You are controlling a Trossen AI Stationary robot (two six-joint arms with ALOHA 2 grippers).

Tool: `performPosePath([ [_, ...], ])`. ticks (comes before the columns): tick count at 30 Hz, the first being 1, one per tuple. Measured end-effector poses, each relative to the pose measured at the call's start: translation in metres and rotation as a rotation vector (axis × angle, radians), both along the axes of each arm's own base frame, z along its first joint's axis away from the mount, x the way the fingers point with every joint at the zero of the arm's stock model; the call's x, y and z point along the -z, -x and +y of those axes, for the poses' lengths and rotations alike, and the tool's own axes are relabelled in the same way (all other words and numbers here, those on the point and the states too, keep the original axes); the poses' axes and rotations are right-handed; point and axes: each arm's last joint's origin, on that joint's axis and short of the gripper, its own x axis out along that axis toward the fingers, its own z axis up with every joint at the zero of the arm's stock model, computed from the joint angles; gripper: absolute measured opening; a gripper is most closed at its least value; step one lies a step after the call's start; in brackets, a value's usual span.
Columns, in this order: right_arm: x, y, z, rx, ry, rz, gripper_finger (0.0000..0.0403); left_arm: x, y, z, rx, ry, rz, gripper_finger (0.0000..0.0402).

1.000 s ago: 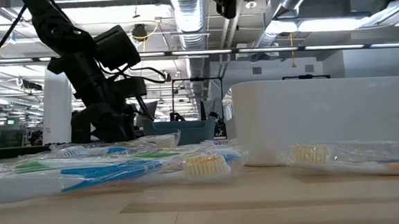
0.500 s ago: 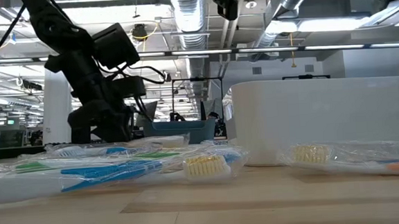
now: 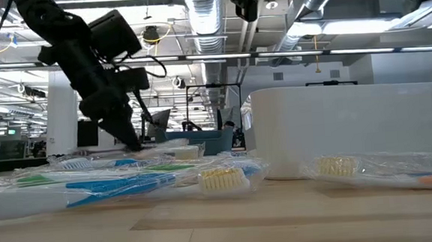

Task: Pick & Place Toothbrushes
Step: Put the violet toothbrush into the blue bin

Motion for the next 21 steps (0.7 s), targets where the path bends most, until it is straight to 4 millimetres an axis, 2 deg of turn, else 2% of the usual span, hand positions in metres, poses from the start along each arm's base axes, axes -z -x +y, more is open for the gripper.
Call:
performPosePath([
  [6, 0.0, 0.0, 0.0, 0.005, -0.018, 0.005, 0.0283, -0.023, -0.001, 0.0, -0.039, 0.017, -0.107, 0.0006],
  [13, 0.0, 0.0, 0.0, 0.009, -0.032, 0.008, 0.0283, -0.071, -0.023, 0.008, -0.077, -0.057, -0.193, 0.0006],
  [17, 0.0, 0.0, -0.001, 0.014, -0.039, 0.008, 0.0283, -0.099, -0.042, 0.027, -0.107, -0.104, -0.157, 0.0006],
  [21, -0.002, 0.002, -0.007, 0.007, -0.046, 0.007, 0.0283, -0.119, -0.059, 0.059, -0.175, -0.121, -0.1, 0.0006],
])
